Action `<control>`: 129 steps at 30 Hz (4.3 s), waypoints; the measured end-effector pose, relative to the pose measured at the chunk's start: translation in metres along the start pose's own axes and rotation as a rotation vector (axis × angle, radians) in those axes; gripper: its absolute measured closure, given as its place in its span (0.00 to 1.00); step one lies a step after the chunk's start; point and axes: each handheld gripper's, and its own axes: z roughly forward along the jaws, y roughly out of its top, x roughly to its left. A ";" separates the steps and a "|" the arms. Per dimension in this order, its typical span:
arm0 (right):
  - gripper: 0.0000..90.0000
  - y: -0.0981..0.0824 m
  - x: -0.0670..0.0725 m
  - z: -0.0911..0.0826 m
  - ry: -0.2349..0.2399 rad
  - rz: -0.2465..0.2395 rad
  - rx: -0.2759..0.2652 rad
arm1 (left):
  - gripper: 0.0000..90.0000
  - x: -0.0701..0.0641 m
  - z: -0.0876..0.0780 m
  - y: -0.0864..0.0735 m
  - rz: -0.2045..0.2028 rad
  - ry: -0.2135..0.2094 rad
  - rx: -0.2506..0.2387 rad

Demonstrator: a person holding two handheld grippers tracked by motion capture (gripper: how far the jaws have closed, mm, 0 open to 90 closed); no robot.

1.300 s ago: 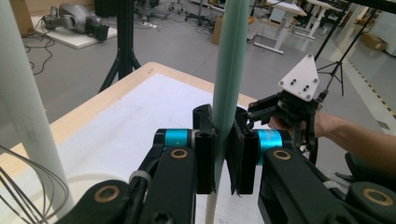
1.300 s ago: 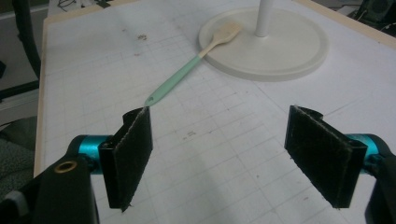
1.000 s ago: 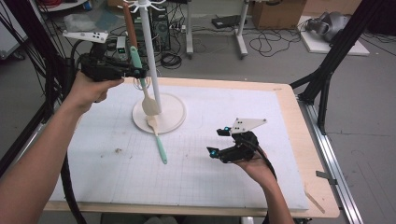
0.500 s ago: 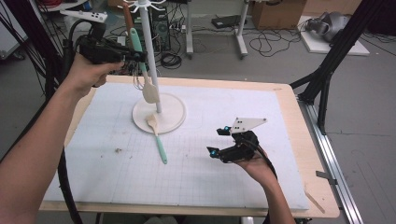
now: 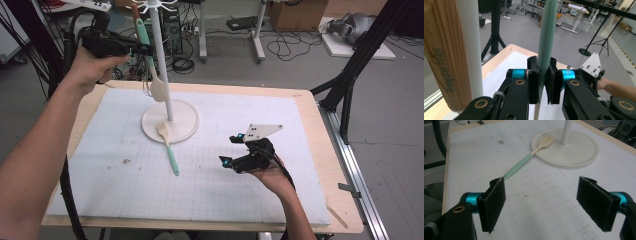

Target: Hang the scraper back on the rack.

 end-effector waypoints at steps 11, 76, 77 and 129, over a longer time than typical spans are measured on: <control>0.24 0.001 0.004 0.008 0.021 -0.005 0.016 | 0.91 0.003 -0.001 0.013 -0.006 -0.020 -0.014; 0.24 0.006 0.006 0.010 0.055 -0.028 -0.004 | 0.83 0.009 0.001 0.012 -0.014 0.073 0.010; 0.24 0.006 0.006 0.009 0.053 -0.024 -0.004 | 0.83 0.008 0.001 0.012 -0.015 0.072 0.007; 0.24 0.008 0.000 -0.005 0.037 -0.027 -0.005 | 0.74 -0.010 -0.044 0.013 0.020 0.133 -0.019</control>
